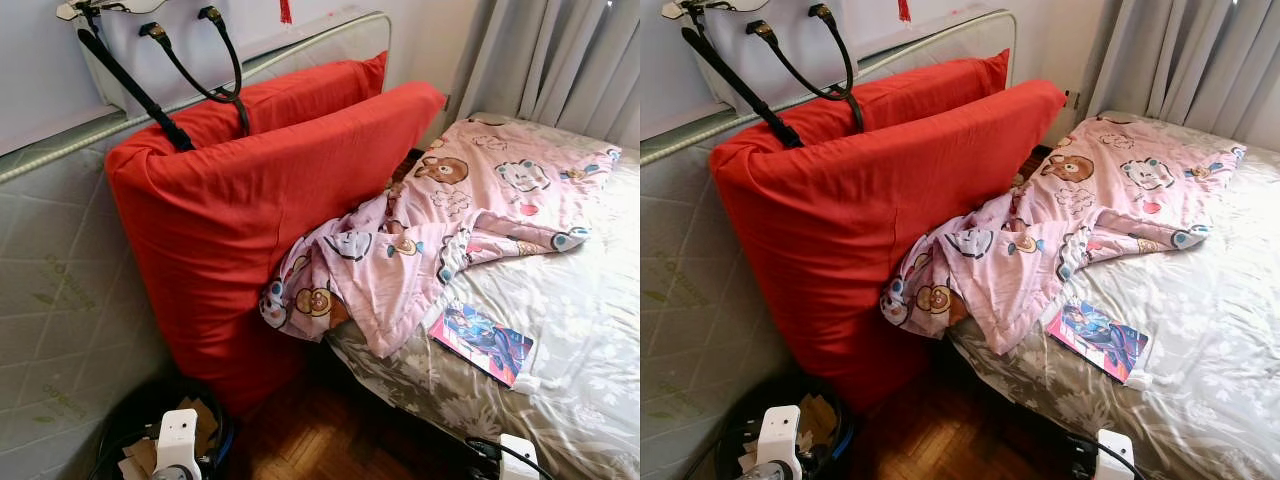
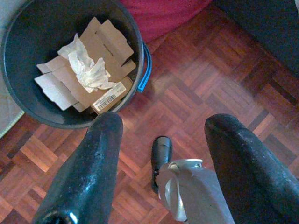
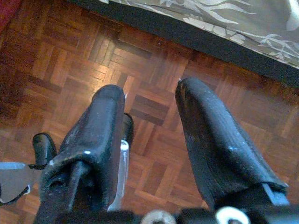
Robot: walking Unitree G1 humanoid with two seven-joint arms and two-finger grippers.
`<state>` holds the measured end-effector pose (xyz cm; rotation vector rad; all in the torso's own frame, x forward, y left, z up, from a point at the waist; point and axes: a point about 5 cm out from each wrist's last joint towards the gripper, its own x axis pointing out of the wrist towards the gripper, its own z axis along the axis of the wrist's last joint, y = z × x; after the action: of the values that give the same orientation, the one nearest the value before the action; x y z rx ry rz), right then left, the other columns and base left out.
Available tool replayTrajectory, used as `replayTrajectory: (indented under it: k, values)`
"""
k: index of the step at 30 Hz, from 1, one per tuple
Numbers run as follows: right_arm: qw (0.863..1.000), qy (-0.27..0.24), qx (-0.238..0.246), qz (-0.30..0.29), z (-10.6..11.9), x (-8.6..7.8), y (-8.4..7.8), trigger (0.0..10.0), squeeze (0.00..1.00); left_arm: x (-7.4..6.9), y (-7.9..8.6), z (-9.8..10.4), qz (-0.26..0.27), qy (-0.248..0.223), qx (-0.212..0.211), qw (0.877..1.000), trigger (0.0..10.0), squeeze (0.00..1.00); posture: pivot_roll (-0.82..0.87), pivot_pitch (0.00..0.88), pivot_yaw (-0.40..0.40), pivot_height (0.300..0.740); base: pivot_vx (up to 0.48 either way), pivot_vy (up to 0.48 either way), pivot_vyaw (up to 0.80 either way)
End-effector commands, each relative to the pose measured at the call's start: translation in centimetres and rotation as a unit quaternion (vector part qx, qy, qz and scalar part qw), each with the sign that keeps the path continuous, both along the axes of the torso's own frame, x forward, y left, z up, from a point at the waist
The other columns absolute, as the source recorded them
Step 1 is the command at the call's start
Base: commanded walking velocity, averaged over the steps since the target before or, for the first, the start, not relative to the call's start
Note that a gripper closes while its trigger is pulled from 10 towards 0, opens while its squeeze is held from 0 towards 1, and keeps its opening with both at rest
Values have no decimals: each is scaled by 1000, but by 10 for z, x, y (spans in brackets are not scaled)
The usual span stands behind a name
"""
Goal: Clean up the room
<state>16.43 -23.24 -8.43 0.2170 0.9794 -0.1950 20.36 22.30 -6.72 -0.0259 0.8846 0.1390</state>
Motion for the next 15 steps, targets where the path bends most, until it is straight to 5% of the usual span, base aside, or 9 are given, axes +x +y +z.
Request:
replayTrajectory:
  k: [1,11,15]
  values:
    - [1000,1,-9,-2,1,-1,-4,10000,0,-4,-1,-3,1,6,2,1000,10000,0,157,0,-36,740,0,0,-756]
    - [1000,3,-14,6,1,0,-6,10000,0,-3,-2,-2,9,5,1,1000,10000,0,166,0,-47,740,0,0,-752]
    - [1000,4,-14,7,1,0,-6,10000,0,-3,-1,-2,8,8,5,1000,10000,0,166,0,-43,740,0,-281,-744]
